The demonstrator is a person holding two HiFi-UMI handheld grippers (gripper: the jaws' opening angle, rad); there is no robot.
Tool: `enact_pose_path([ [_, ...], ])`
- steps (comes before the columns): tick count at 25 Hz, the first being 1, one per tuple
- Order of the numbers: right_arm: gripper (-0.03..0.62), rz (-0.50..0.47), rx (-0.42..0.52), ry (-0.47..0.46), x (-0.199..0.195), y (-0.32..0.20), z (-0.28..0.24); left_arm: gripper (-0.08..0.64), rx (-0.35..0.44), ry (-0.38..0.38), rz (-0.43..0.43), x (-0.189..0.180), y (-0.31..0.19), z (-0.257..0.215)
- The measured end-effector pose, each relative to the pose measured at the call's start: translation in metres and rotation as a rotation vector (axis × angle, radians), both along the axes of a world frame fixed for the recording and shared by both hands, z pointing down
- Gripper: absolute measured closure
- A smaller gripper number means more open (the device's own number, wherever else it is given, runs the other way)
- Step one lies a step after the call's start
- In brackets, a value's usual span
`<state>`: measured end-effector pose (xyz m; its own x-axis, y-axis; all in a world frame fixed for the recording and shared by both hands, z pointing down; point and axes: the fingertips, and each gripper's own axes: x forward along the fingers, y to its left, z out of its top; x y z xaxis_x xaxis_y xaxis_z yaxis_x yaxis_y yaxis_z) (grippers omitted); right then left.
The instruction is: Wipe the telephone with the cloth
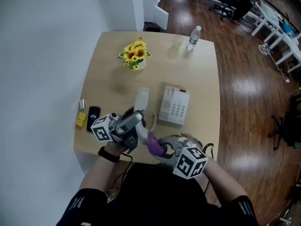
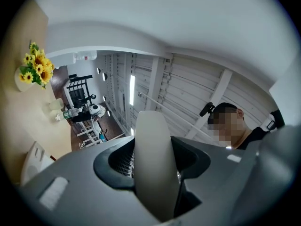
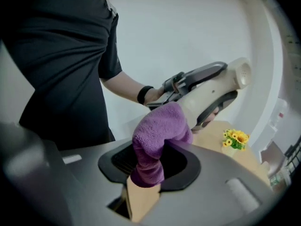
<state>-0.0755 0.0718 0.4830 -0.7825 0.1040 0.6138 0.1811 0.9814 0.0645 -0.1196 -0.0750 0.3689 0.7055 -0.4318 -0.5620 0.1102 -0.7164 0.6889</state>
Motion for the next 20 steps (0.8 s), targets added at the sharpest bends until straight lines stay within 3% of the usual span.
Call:
enact_pose_path([
  [3, 0.462, 0.029, -0.055, -0.014, 0.004, 0.003, 0.016, 0.339, 0.000, 0.001, -0.015, -0.003, 0.000, -0.001],
  [5, 0.461, 0.127, -0.082, -0.040, 0.011, -0.018, 0.025, 0.339, -0.015, -0.030, -0.034, -0.007, -0.002, 0.004],
  [9, 0.460, 0.403, 0.008, 0.046, 0.043, -0.106, 0.066, 0.339, -0.083, -0.160, -0.080, -0.008, -0.006, 0.032],
  [12, 0.460, 0.524, 0.060, 0.104, 0.058, -0.177, 0.089, 0.339, -0.118, -0.221, -0.085, -0.006, -0.005, 0.049],
  [16, 0.460, 0.581, 0.081, 0.198, 0.066, -0.246, 0.121, 0.339, -0.166, -0.281, -0.111, -0.009, -0.004, 0.065],
  [20, 0.460, 0.567, 0.179, 0.350, 0.072, -0.299, 0.159, 0.339, -0.214, -0.326, -0.137, -0.012, -0.005, 0.077],
])
